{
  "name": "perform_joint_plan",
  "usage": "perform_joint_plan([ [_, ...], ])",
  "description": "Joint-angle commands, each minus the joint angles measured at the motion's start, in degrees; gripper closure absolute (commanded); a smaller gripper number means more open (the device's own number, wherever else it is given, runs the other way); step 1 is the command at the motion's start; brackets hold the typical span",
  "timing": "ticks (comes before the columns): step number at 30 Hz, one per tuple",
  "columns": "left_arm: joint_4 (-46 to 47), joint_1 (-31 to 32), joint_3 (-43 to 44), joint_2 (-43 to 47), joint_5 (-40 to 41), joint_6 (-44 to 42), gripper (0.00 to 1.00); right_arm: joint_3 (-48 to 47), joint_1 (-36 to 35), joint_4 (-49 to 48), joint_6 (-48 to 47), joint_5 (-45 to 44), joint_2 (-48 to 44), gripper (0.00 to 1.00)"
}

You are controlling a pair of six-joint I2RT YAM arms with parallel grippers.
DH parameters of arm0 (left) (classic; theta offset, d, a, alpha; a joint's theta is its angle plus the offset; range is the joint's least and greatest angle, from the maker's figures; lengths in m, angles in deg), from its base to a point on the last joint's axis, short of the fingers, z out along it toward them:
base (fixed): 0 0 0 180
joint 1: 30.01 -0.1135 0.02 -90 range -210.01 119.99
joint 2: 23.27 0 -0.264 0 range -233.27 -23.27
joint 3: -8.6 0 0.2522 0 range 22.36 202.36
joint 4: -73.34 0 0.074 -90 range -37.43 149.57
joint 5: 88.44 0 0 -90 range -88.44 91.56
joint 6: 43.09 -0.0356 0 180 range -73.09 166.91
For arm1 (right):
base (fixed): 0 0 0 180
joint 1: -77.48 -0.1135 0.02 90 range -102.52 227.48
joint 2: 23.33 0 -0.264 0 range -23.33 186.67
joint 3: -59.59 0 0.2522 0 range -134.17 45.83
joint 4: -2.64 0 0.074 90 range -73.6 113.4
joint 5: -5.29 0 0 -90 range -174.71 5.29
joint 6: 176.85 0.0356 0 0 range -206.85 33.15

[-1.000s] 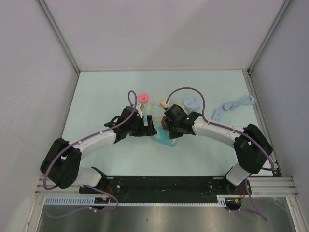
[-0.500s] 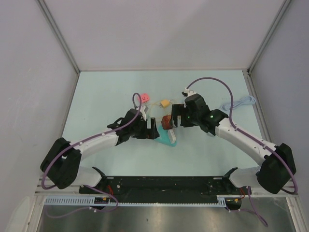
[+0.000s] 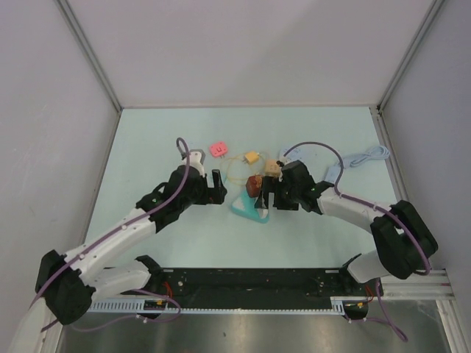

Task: Insert the plug

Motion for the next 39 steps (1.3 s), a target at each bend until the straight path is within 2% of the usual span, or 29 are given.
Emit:
perform_joint_plan([
  [1,-4.9,0.2,3.4,5.6,6.2,-2.8,0.01,-0.2,-2.8,-14.0,2.0,1.1,5.1,0.0],
  [5,-7.7,0.2,3.6,8.8,7.1,-2.7,0.01,-1.3,-6.1,-23.6,4.1,4.7,10.9,0.0],
  [12,-11.3,0.2,3.4,12.4,7.5,-2.9,0.01,-13.4,-15.9,-26.4,2.8,7.9,20.9,0.0],
  [15,-11.8,0.2,3.7,13.1,7.1,-2.8,0.01,-16.4,-17.4,-23.6,1.1,8.2,22.0,0.0],
  [18,-10.8,0.2,4.1,13.3,5.5,-3.2,0.01,-16.5,-16.7,-18.3,-0.7,4.8,18.3,0.0],
  [22,-9.1,0.4,6.0,10.9,3.5,-3.4,0.0,-16.4,-14.8,-2.6,-5.5,0.1,11.1,0.0],
  [23,-8.0,0.7,6.4,9.4,3.4,-3.5,0.0,-16.5,-14.5,0.6,-6.9,-4.4,7.9,0.0],
  [25,-6.9,2.1,8.3,7.3,2.9,-3.8,0.0,-15.8,-12.3,9.0,-7.5,-10.0,4.3,0.0],
  [27,-5.5,4.8,9.9,3.1,2.8,-4.4,0.0,-13.7,-9.6,13.3,-6.8,-17.3,-1.6,0.0],
  [29,-4.1,7.3,12.5,-0.2,3.9,-5.7,0.0,-10.8,-2.9,18.1,-6.1,-20.2,-6.0,0.0],
  [30,-3.6,9.9,13.4,-3.9,4.3,-6.2,0.0,-9.9,-0.4,19.3,-5.4,-21.0,-10.1,0.0],
  [31,-3.2,11.0,15.4,-6.2,4.5,-7.1,0.0,-8.8,5.1,21.4,-5.2,-21.8,-12.6,0.0],
  [33,-2.2,13.8,17.7,-13.2,3.9,-7.4,0.0,-6.0,10.0,23.2,-5.2,-22.8,-19.3,0.0],
  [34,-1.6,14.6,19.9,-15.5,3.5,-7.8,0.0,-5.2,15.5,23.7,-5.3,-22.7,-21.3,0.0],
  [39,-1.5,17.6,27.2,-29.6,1.2,-9.9,0.0,-0.7,26.1,24.9,-6.7,-19.4,-30.0,0.0],
])
